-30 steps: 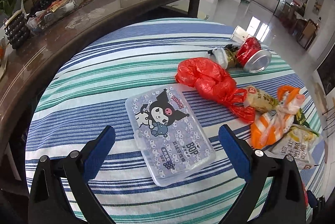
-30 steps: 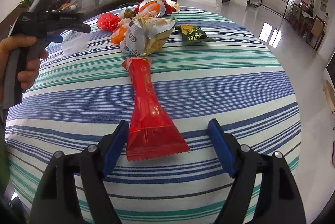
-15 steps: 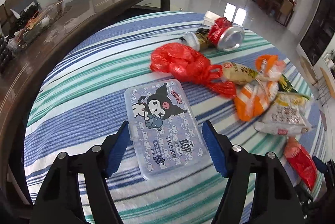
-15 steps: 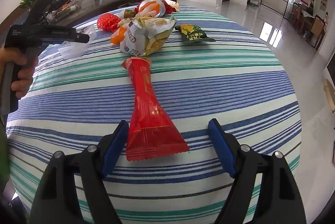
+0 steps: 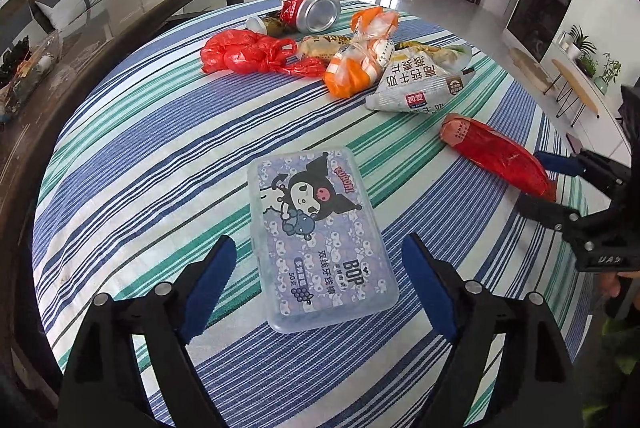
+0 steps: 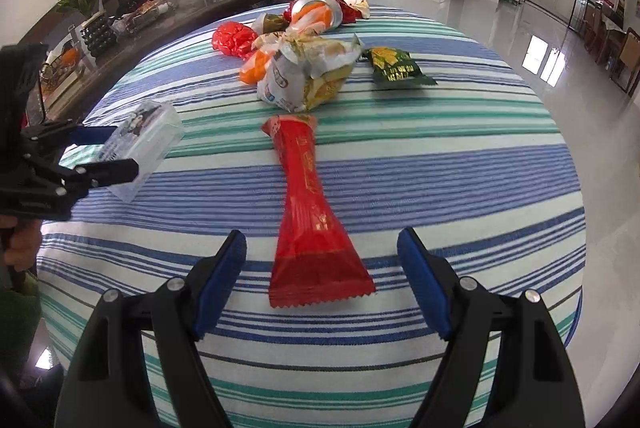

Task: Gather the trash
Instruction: 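Grasp the red snack bag with the right tool while the left tool grasps the clear cartoon box, then carry both items over the blue wastebasket and open both tools to drop them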

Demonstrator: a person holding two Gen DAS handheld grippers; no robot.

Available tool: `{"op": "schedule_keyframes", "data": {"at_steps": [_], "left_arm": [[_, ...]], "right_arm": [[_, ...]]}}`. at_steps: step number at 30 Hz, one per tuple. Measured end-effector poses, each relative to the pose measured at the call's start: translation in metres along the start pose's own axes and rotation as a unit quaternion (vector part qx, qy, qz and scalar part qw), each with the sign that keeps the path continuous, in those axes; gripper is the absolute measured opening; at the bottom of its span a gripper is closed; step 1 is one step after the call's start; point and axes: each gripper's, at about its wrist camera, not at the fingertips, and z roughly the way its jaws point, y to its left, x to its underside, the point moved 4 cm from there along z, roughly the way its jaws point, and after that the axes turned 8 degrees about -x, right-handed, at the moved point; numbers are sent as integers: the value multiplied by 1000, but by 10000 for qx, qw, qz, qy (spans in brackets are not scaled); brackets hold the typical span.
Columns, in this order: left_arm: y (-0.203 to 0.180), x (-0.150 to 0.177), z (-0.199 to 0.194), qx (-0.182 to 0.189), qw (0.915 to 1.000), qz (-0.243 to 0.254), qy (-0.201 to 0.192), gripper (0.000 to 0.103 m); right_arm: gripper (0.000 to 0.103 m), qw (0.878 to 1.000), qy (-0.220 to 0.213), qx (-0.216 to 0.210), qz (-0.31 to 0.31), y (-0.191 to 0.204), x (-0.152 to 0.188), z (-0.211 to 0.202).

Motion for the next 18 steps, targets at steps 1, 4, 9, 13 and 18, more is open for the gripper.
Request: {"op": "schedule_keyframes", "data": {"at_steps": [1, 4, 9, 13, 18], "left_arm": [[1, -2, 1, -15, 10000, -22, 24, 85], [6, -9, 10, -113, 9997, -167, 113, 85], [9, -12, 17, -139, 9993, -282, 210, 82], [0, -13, 18, -111, 9996, -106, 236, 66], [-8, -12, 6, -36, 9999, -56, 123, 62]], "right_arm": [[78, 9999, 130, -50, -98, 3, -8, 0], [78, 9985, 465, -144, -236, 6, -25, 7], [60, 9934, 1061, -207, -385, 8, -37, 31], [16, 9905, 1299, -277, -346, 8, -35, 39], [13, 9951, 758, -538, -322, 9, -31, 7]]}}
